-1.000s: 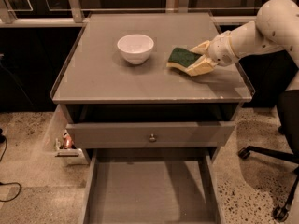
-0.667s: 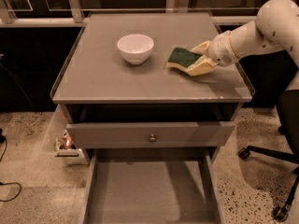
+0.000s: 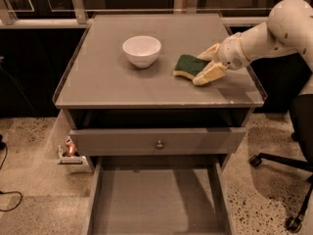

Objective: Pick sponge from middle drawer and place on counter

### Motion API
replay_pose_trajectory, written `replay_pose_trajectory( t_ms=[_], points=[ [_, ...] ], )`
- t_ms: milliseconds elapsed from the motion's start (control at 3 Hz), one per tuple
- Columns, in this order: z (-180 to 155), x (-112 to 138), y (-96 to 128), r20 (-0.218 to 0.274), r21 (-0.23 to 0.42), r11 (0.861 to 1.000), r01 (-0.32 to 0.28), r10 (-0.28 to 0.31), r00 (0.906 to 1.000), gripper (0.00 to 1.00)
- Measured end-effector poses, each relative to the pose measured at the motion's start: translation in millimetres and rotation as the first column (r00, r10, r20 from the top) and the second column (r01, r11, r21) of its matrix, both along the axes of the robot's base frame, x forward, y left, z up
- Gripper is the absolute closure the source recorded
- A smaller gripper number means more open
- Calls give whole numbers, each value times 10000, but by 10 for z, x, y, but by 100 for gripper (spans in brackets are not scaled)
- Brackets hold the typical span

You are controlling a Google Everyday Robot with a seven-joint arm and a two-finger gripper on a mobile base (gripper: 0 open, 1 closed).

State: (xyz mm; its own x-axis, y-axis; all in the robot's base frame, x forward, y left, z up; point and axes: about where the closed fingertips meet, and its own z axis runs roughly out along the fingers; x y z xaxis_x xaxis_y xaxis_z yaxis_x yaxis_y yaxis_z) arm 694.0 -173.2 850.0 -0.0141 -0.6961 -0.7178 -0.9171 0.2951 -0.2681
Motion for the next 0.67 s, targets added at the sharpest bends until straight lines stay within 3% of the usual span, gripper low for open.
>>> replay_pose_trajectory(
  t_ms=[333,667],
  points=[
    [0,0,0,0,0,10000,0,0,10000,0],
    [0,0,0,0,0,10000,0,0,10000,0]
  ],
)
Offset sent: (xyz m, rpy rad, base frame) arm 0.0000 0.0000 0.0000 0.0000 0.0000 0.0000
